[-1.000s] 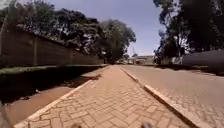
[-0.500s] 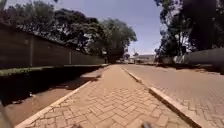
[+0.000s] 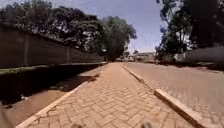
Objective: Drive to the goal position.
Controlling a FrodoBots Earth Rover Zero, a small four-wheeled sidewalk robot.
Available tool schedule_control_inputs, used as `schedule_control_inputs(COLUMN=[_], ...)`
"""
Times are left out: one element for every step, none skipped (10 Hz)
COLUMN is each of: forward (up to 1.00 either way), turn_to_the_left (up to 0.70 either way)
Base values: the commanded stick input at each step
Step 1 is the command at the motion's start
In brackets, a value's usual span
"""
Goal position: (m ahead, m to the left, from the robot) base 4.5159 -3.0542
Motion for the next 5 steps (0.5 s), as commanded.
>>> schedule_control_inputs(forward=[0.70,0.70,0.70,0.70,0.70], turn_to_the_left=[0.00,0.00,0.00,0.00,0.00])
